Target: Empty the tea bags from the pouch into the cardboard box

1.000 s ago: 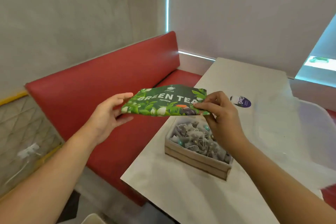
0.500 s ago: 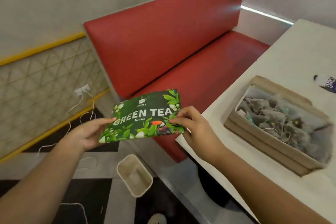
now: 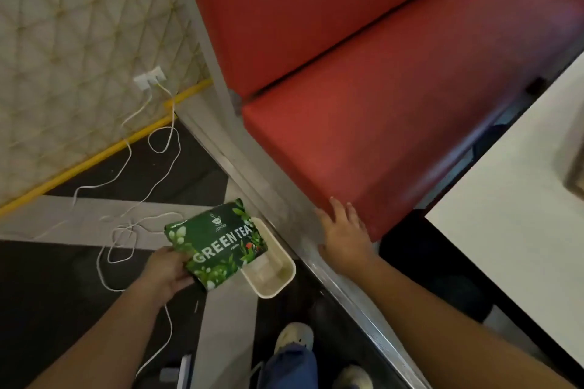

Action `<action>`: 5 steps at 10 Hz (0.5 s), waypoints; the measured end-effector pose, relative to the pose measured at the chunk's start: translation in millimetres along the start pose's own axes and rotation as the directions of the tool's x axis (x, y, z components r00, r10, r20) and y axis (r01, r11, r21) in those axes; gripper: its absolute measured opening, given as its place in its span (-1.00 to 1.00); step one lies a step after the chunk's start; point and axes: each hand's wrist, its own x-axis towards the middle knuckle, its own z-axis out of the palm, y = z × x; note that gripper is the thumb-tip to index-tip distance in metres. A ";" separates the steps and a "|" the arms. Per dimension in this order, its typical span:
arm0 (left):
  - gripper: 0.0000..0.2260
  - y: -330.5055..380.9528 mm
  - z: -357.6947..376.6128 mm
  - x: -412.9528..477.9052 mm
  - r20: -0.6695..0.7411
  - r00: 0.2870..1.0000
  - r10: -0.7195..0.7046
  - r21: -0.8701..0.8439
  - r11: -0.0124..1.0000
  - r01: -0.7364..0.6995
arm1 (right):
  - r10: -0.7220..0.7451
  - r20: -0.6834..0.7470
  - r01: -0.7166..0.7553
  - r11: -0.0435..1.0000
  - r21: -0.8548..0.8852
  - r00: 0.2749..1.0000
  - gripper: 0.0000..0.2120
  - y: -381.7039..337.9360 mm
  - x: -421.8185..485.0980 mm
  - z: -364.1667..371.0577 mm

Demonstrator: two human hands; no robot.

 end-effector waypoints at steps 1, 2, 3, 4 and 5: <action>-0.86 -34.2 18.8 31.7 -0.015 0.998 -0.058 0.007 0.998 0.059 | 0.140 0.115 -0.134 0.989 -0.057 0.983 -0.28 23.0 30.8 24.4; -0.86 -63.3 34.0 66.2 -0.037 0.994 -0.103 -0.007 0.995 0.103 | 0.190 0.194 -0.187 0.982 -0.033 0.963 -0.24 39.8 49.1 49.4; -0.77 -84.0 47.1 95.7 -0.004 0.989 -0.150 0.003 0.989 0.150 | 0.193 0.256 -0.180 0.981 -0.073 0.947 -0.18 44.6 55.8 62.6; -0.60 -96.9 56.1 115.5 -0.033 0.977 -0.210 0.030 0.977 0.211 | 0.181 0.286 -0.164 0.983 -0.081 0.941 -0.15 45.5 59.9 60.3; -0.36 -103.6 59.8 123.1 -0.098 0.975 -0.202 0.133 0.968 0.214 | 0.170 0.322 -0.146 0.984 -0.099 0.931 -0.14 44.5 61.5 52.6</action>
